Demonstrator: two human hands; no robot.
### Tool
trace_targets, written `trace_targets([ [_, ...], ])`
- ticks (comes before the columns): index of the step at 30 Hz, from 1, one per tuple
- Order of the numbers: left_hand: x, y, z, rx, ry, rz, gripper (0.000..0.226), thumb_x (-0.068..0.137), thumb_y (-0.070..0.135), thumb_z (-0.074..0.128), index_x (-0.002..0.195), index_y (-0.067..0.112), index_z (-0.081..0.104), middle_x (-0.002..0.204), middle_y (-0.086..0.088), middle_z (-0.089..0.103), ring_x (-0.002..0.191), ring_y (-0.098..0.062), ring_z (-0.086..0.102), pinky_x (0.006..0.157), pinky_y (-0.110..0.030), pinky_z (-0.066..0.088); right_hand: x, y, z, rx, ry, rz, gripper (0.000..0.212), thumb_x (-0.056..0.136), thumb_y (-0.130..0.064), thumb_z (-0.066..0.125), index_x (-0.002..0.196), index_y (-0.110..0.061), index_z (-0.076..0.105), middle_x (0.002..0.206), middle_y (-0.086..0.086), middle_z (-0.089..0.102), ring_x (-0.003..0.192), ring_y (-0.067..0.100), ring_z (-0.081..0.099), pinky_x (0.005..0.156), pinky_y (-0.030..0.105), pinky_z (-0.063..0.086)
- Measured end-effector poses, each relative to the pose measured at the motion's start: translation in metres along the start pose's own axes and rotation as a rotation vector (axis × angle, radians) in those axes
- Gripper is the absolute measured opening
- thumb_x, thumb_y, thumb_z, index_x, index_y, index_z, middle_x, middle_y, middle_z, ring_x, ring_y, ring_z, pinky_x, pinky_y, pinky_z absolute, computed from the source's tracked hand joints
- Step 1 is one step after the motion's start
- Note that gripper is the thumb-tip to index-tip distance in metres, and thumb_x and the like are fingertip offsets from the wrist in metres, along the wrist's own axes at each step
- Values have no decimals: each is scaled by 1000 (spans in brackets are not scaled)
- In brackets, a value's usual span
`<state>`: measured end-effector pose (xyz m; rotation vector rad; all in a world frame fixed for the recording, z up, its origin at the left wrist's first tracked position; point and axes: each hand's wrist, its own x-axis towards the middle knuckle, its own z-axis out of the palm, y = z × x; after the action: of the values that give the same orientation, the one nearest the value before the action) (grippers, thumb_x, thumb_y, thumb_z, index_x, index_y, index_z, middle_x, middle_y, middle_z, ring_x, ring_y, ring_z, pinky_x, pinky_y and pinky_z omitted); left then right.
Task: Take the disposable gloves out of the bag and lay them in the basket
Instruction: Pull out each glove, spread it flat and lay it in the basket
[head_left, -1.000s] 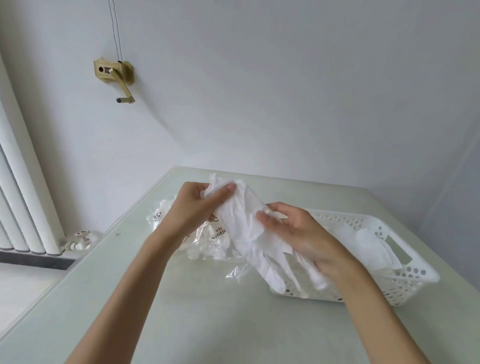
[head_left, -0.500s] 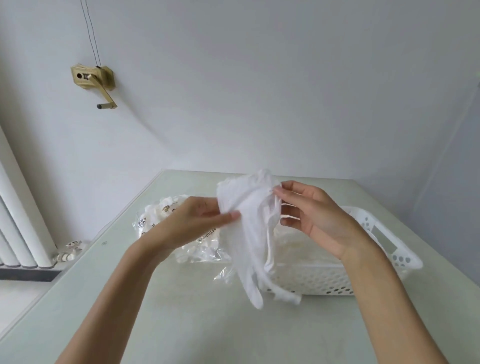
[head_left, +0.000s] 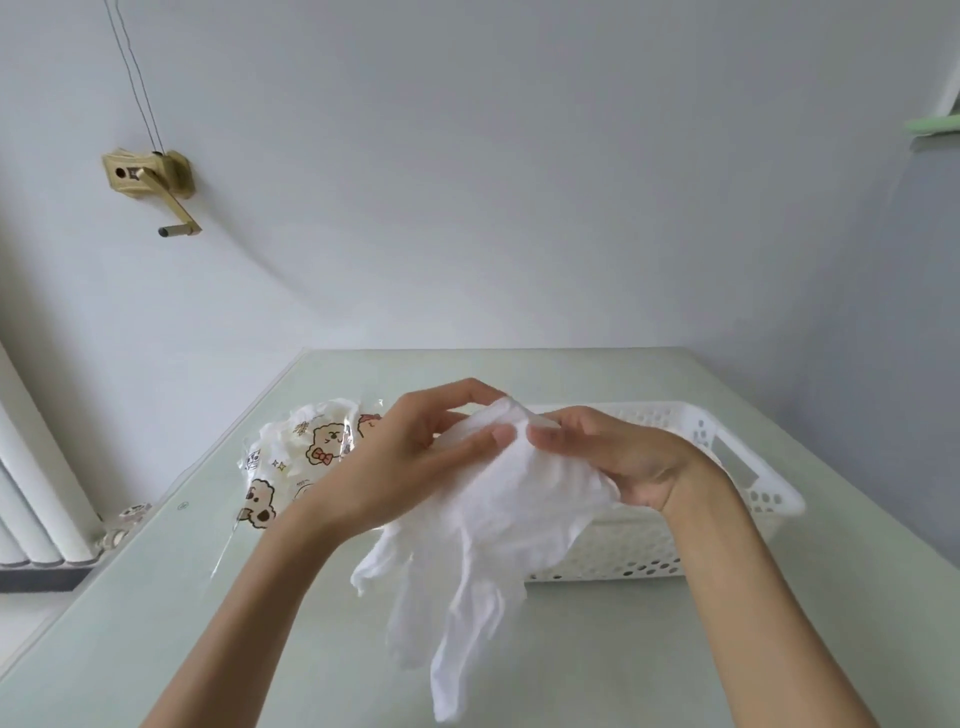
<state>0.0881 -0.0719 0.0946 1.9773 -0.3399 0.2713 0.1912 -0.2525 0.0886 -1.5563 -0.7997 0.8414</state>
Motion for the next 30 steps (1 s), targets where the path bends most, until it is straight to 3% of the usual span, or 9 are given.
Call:
trace_targets([
  [4, 3, -12, -4, 59, 50, -182, 24, 79, 40, 67, 92, 19, 65, 65, 3, 70, 53, -10, 61, 49, -17, 43, -8, -12, -5, -172, 347, -27, 53, 70, -41, 75, 100, 2, 68, 91, 10, 72, 84, 20, 67, 77, 28, 49],
  [8, 7, -21, -18, 100, 106, -200, 44, 85, 53, 60, 65, 14, 59, 58, 3, 49, 53, -12, 43, 51, -23, 31, -15, -29, -4, -295, 628, -209, 47, 82, -43, 69, 79, 3, 58, 71, 4, 40, 61, 14, 40, 53, 17, 31],
  [11, 9, -18, -33, -12, 196, -138, 55, 92, 49, 52, 83, -5, 58, 71, -10, 53, 62, -15, 51, 54, -21, 43, -17, -44, 1, -439, 715, -298, 45, 86, -41, 66, 65, -10, 42, 59, -2, 23, 48, 8, 22, 45, 20, 19],
  [13, 8, -13, -45, -18, 236, -115, 54, 93, 47, 50, 95, -5, 63, 88, -9, 67, 83, -16, 65, 79, -23, 54, -17, -51, 5, -450, 681, -317, 51, 88, -40, 63, 59, -17, 29, 54, -7, 19, 45, 8, 18, 44, 20, 16],
  [15, 12, -5, -52, 34, 246, -110, 48, 92, 46, 51, 102, 3, 68, 100, -3, 72, 97, -12, 67, 92, -27, 51, -15, -53, -1, -375, 653, -265, 51, 89, -41, 63, 57, -20, 28, 50, -9, 22, 45, 7, 23, 45, 19, 21],
  [19, 49, -9, -40, 258, 201, -209, 26, 95, 27, 54, 86, 9, 71, 80, -7, 70, 76, -14, 65, 84, -35, 54, -9, -33, -34, -325, 624, -24, 39, 83, -46, 67, 73, -14, 47, 65, 3, 40, 59, 16, 38, 56, 21, 30],
  [22, 87, -39, -14, 492, 87, -254, 25, 93, 28, 59, 71, 22, 67, 70, 3, 66, 71, -16, 62, 80, -41, 54, -9, 0, -66, -547, 730, 184, 50, 89, -33, 65, 57, -17, 30, 53, -2, 26, 43, 12, 25, 38, 19, 20],
  [27, 125, -71, 31, 809, 94, -249, 19, 88, 48, 60, 88, 32, 70, 98, 6, 69, 96, -18, 62, 71, -28, 41, -14, 42, -97, -902, 936, 298, 34, 89, -40, 62, 69, -12, 60, 69, 3, 56, 72, 28, 56, 59, 27, 34],
  [30, 134, -80, 49, 893, 131, -208, 23, 87, 50, 61, 95, 30, 69, 102, 8, 69, 96, -19, 62, 69, -27, 38, -15, 47, -100, -1091, 994, 274, 35, 92, -38, 57, 70, -12, 53, 77, 6, 57, 75, 31, 52, 61, 28, 34],
])
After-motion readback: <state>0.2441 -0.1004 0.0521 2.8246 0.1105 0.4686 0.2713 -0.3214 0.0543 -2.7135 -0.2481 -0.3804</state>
